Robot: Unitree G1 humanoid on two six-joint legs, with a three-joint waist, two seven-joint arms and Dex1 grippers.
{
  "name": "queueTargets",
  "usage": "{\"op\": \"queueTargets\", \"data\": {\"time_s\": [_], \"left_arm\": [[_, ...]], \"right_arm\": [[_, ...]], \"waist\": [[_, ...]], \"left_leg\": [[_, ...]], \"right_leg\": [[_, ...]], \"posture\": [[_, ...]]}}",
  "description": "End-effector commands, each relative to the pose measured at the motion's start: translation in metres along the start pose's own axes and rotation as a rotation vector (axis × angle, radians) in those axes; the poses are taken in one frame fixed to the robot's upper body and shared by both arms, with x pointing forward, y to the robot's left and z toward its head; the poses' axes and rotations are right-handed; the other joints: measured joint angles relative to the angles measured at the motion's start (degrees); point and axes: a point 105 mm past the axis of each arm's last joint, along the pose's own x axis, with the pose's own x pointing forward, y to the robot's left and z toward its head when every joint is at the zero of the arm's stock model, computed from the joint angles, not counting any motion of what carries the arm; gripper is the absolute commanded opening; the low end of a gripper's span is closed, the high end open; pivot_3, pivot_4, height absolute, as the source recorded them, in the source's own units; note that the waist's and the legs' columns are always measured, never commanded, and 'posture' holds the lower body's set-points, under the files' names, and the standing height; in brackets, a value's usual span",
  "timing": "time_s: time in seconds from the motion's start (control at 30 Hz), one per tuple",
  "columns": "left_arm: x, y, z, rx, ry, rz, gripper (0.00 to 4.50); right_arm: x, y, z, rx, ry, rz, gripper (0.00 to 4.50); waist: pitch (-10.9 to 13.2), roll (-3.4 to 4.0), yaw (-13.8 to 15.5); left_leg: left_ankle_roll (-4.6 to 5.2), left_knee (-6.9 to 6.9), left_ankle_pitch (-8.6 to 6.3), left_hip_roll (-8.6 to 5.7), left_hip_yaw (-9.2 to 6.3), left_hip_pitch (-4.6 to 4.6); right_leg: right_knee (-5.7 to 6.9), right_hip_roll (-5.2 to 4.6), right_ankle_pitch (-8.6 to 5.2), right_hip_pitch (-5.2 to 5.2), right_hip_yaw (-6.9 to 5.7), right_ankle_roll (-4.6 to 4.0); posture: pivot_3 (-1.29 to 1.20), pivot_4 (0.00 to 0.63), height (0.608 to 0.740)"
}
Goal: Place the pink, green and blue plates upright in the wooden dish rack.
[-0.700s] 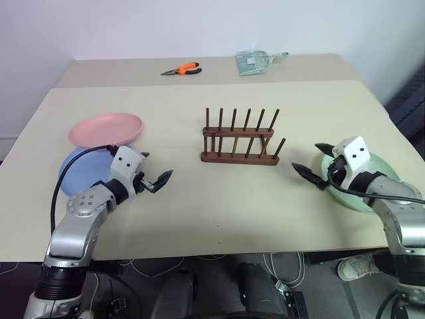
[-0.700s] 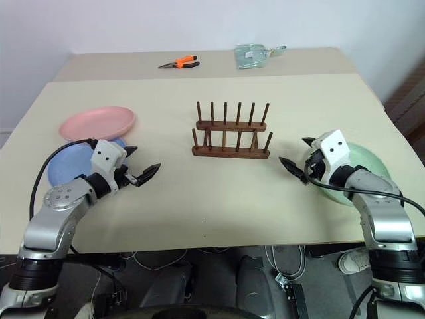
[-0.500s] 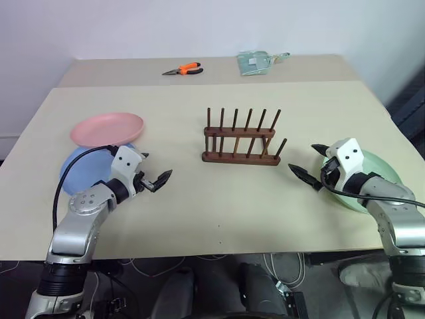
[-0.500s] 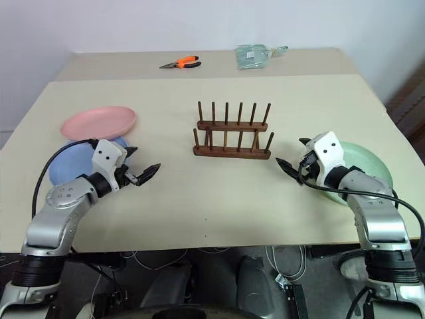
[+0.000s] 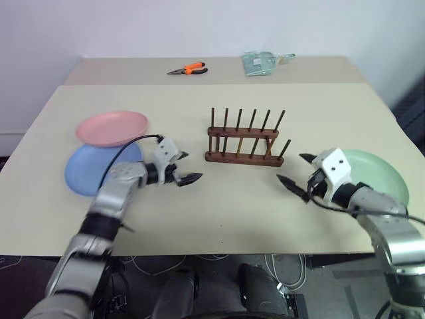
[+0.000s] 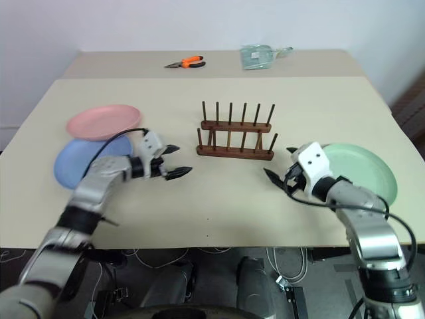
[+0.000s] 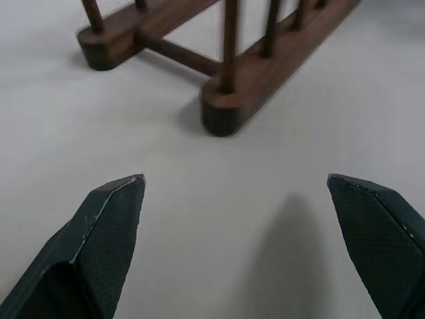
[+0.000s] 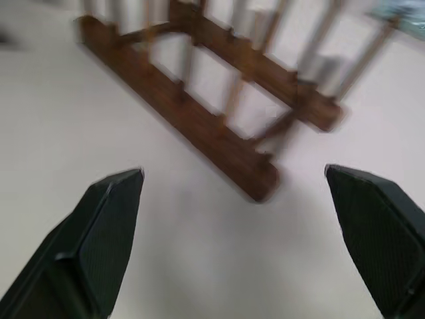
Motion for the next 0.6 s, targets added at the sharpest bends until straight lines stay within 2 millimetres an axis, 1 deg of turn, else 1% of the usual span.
{"op": "queueTargets", "data": {"time_s": [0.03,0.13,0.23,0.33,0.43,0.5,0.6], "left_arm": [[0.02,0.002,0.0,0.037,0.013,-0.046,4.5],[0.039,-0.005,0.003,0.042,0.012,-0.095,4.5],[0.051,-0.013,0.009,0.036,-0.009,-0.125,3.71],[0.053,-0.015,0.012,0.034,-0.033,-0.132,2.2],[0.052,-0.016,0.009,0.052,-0.034,-0.134,0.85],[0.048,-0.019,0.007,0.081,-0.041,-0.151,0.78],[0.036,-0.025,0.005,0.118,-0.067,-0.195,0.78]], "right_arm": [[0.0,0.011,0.011,-0.03,-0.043,-0.045,4.45],[0.001,0.023,0.006,-0.033,-0.035,-0.074,4.45],[0.0,0.031,-0.001,-0.028,-0.017,-0.093,4.5],[-0.001,0.032,-0.005,-0.042,-0.003,-0.103,4.5],[-0.005,0.028,-0.008,-0.05,0.013,-0.11,4.5],[-0.009,0.024,-0.01,-0.055,0.024,-0.11,4.5],[-0.016,0.018,-0.012,-0.042,0.036,-0.099,4.5]], "waist": [[0.0,-0.02,-0.1],[0.0,-0.05,-0.1],[0.0,-0.05,-0.1],[0.0,-0.05,-0.1],[0.0,-0.05,-0.1],[0.0,-0.04,-0.1],[0.0,-0.03,-0.3]], "left_leg": [[0.05,0.1,-0.03,-0.02,0.0,-0.08],[0.2,0.38,-0.14,-0.04,0.03,-0.15],[0.21,0.4,-0.14,-0.03,0.02,-0.14],[0.21,0.43,-0.14,-0.04,0.02,-0.14],[0.21,0.43,-0.14,-0.03,0.01,-0.12],[0.22,0.42,-0.15,-0.03,0.0,-0.11],[0.23,0.42,-0.16,-0.03,0.01,-0.1]], "right_leg": [[-0.06,-0.01,0.0,0.0,0.0,0.01],[-0.04,-0.02,-0.01,0.01,0.0,0.07],[-0.01,-0.03,-0.03,0.03,0.0,0.18],[0.01,-0.03,-0.11,0.04,0.01,0.34],[0.03,-0.03,-0.11,0.05,0.01,0.34],[0.07,-0.03,-0.12,0.04,0.0,0.35],[0.07,-0.03,-0.12,0.04,0.03,0.35]], "posture": [[0.0,0.15,0.74],[0.0,0.15,0.74],[0.0,0.15,0.74],[0.0,0.15,0.74],[0.0,0.15,0.74],[0.0,0.15,0.74],[0.0,0.15,0.74]]}}
